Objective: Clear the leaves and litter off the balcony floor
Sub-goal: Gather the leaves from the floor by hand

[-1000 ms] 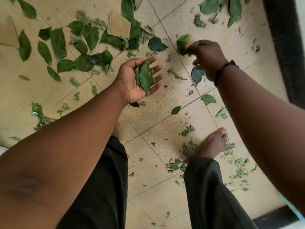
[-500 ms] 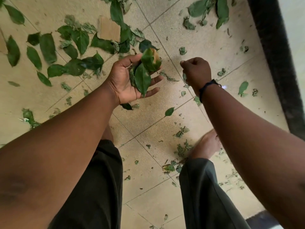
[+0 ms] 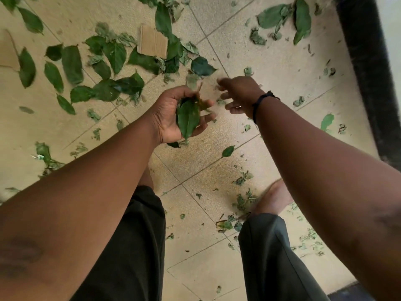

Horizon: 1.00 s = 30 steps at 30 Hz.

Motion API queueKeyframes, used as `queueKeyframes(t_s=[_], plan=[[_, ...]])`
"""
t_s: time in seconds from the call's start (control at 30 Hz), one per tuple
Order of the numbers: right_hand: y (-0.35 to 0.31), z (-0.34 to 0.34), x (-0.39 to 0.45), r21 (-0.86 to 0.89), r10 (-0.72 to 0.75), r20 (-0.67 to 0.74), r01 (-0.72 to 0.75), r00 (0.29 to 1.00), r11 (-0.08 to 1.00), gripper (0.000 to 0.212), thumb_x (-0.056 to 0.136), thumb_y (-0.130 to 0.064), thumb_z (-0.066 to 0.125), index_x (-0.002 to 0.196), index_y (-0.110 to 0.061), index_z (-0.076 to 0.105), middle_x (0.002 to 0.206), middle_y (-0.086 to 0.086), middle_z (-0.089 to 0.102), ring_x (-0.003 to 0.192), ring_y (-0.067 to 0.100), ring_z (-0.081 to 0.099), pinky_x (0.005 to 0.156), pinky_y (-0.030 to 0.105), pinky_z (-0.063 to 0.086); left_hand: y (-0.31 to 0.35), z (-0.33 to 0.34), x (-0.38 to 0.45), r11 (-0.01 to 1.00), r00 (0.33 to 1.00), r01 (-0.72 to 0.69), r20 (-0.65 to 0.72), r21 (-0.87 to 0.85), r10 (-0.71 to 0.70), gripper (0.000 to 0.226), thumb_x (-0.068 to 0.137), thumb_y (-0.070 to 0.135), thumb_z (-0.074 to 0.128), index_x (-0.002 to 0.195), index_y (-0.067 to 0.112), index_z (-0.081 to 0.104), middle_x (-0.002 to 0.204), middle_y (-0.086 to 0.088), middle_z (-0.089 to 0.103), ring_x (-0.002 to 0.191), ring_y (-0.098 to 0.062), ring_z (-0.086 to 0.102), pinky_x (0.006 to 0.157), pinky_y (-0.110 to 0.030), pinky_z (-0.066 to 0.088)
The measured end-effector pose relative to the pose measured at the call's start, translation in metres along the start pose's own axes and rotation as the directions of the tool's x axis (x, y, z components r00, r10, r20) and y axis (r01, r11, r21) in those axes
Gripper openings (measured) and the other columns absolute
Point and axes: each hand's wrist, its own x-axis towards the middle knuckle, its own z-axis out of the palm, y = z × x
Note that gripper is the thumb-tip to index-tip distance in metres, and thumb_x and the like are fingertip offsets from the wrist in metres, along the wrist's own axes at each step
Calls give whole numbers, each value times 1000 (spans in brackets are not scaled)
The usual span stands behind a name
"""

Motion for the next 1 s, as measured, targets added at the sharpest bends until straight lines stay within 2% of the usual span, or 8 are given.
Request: queueKeyframes(t_s=[0.1, 0.27, 0.37, 0.5, 0.63, 0.73, 0.87, 1.0], plan=[[7, 13, 15, -310, -140, -224, 66, 965, 948, 29, 92, -35, 58, 111, -14, 60, 100, 5, 61, 90, 26, 63, 77, 35, 52, -12, -21, -8, 999, 999, 35, -41, -25, -36, 29, 79, 30, 55, 55, 18, 67, 82, 4, 68, 86, -21, 68, 61, -23, 50], [-18, 37, 32, -620, -420, -187, 225, 888, 752, 41, 91, -40, 58, 127, -22, 47, 129, 7, 46, 100, 29, 59, 82, 39, 51, -24, -45, -20, 992, 994, 104, -37, -70, -107, 19, 75, 30, 70, 63, 17, 73, 78, 6, 71, 84, -20, 70, 61, -24, 53], [-32, 46, 49, -668, -443, -174, 225, 880, 709, 44, 90, -36, 60, 129, -20, 46, 131, 10, 45, 109, 33, 56, 86, 42, 50, -23, -50, -24, 984, 988, 142, 78, -112, -134, 33, 48, 25, 95, 68, 11, 73, 76, 1, 71, 83, -22, 71, 63, -28, 56], [-41, 44, 60, -617, -346, -199, 157, 917, 771, 42, 90, -40, 62, 124, -15, 54, 129, 12, 50, 113, 32, 54, 85, 36, 44, -6, -48, -30, 988, 980, 151, 139, -42, -144, 28, 50, 21, 93, 65, 11, 72, 71, 0, 67, 80, -20, 70, 67, -29, 57], [-35, 36, 48, -356, -243, -268, 138, 932, 924, 30, 80, -40, 73, 96, -17, 63, 102, 9, 66, 94, 28, 65, 82, 40, 55, 9, -44, -30, 996, 994, 77, 81, -39, -74, 20, 78, 16, 63, 60, 15, 70, 69, 1, 67, 79, -17, 68, 62, -25, 56], [-26, 33, 37, -134, -193, -245, 164, 950, 977, 26, 78, -23, 80, 72, -21, 55, 76, 0, 61, 73, 17, 61, 66, 31, 53, 16, -45, -26, 995, 992, 34, 124, -99, -22, 16, 78, 8, 60, 65, 18, 63, 73, 0, 66, 79, -21, 69, 63, -28, 56], [-28, 42, 28, -88, -189, -101, 180, 977, 980, 22, 80, -18, 80, 73, -15, 59, 75, 2, 60, 57, 9, 54, 46, 14, 42, 22, -52, -27, 997, 990, 2, 139, -76, 9, 17, 78, 7, 57, 79, 19, 70, 77, -4, 66, 76, -20, 68, 65, -32, 58], [-32, 59, 36, -242, -201, -88, 174, 976, 954, 19, 81, -22, 79, 84, -12, 62, 90, 2, 61, 81, 17, 60, 68, 23, 49, 28, -63, -32, 998, 991, 13, 137, -64, -4, 25, 76, 16, 50, 81, 18, 75, 73, 1, 59, 72, -17, 65, 66, -35, 57]])
